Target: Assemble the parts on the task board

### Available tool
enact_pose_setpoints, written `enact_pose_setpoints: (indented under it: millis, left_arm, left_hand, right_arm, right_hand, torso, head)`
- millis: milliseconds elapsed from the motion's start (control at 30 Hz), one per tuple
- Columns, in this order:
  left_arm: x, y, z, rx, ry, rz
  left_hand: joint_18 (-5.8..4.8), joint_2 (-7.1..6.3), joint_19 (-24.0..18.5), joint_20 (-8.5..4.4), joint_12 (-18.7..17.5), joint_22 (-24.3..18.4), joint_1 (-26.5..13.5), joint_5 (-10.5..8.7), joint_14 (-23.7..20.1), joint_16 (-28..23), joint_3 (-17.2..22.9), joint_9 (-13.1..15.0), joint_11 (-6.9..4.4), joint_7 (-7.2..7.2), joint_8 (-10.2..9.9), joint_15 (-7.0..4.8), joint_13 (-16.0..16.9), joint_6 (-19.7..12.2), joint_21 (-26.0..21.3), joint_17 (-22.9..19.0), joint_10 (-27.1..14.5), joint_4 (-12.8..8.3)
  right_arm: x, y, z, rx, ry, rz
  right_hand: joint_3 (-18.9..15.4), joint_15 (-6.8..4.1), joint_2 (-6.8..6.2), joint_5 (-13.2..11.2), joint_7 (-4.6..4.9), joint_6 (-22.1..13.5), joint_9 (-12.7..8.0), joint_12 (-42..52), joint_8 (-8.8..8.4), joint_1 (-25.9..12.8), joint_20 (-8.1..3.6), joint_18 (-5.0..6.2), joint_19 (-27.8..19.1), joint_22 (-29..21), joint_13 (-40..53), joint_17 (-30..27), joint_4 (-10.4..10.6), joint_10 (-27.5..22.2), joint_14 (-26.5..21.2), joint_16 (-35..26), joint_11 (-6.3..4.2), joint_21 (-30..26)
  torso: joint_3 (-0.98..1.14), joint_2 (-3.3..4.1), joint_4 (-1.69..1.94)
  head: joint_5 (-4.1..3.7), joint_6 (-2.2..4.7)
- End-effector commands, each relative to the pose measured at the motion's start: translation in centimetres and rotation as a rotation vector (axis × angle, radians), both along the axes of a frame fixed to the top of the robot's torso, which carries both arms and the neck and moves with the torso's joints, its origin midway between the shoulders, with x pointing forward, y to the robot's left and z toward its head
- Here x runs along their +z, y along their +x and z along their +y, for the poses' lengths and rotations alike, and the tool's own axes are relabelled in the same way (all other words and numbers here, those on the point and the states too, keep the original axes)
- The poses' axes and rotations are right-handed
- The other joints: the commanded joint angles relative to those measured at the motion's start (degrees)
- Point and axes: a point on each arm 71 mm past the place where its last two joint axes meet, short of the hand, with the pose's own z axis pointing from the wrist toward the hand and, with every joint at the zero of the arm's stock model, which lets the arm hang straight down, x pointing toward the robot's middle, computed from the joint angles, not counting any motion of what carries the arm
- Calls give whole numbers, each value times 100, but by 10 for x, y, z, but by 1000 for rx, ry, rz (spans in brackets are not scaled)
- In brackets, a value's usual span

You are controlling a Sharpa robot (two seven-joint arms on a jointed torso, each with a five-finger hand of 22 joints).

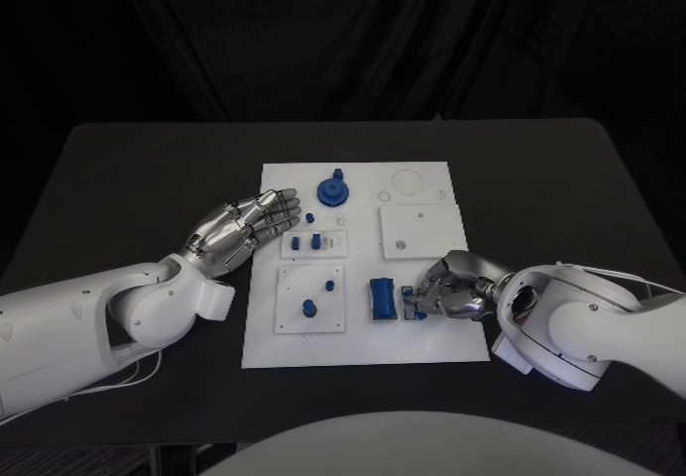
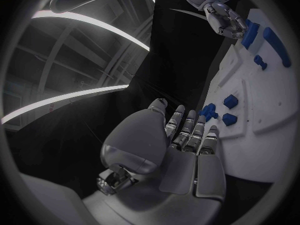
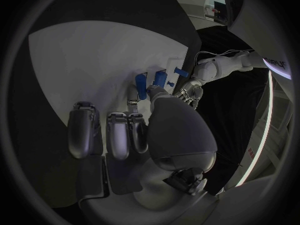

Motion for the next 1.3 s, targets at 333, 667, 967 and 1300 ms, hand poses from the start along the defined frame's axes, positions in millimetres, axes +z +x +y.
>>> enact_pose_setpoints:
  millis: [333, 667, 967, 1300]
  left_arm:
    - [-1, -1, -1, -17, -11, 3]
    - [-2, -1, -2, -24, -11, 8]
    - [-2, -2, -2, -25, -10, 10]
    - [-2, -2, -2, -26, -10, 12]
  left_hand:
    - [-93, -30, 36, -1, 21, 10, -9, 16, 6, 37, 27, 6, 11, 540, 38, 30, 8, 35, 37, 9, 18, -1]
    - [-97, -29, 45, 1, 24, 14, -18, 13, 10, 52, 32, 6, 16, 546, 41, 37, 8, 36, 42, 10, 22, 3]
    - [-103, -29, 56, 2, 24, 18, -27, 12, 15, 67, 40, 6, 21, 549, 45, 44, 7, 42, 47, 12, 26, 7]
    - [-105, -30, 62, 2, 27, 20, -32, 10, 17, 73, 43, 6, 23, 551, 48, 48, 7, 45, 50, 12, 28, 8]
  right_arm:
    - [0, 2, 0, -13, 6, -25]
    - [0, 3, -1, -27, 12, -39]
    - [1, 4, 0, -19, 20, -48]
    - [0, 3, 2, 3, 10, -34]
  right_hand:
    - [-54, -15, 65, -229, 8, 59, -1, 9, -7, -88, -14, -24, 147, 1126, 1509, 1509, -5, 607, 613, 14, -10, -30]
    - [-30, -42, 163, -90, -32, 118, 31, 9, 68, -61, -31, -20, 143, 1121, 1509, 1509, -6, 607, 613, 14, -43, -45]
    - [-251, -69, 213, -380, -61, 125, 157, 9, 278, -552, -62, -17, 139, 1117, 1509, 1509, 22, 607, 613, 14, -73, -65]
    - [-532, -72, 113, -1171, -59, 39, 250, 9, 425, -767, -66, -12, 131, 1109, 1509, 1509, 3, 607, 613, 14, -73, -99]
  torso:
    - [2, 1, 1]
    - [5, 1, 3]
    - [3, 1, -2]
    - [5, 0, 2]
  head:
    - [15, 1]
    - [-4, 1]
    - [10, 1]
    - [8, 1]
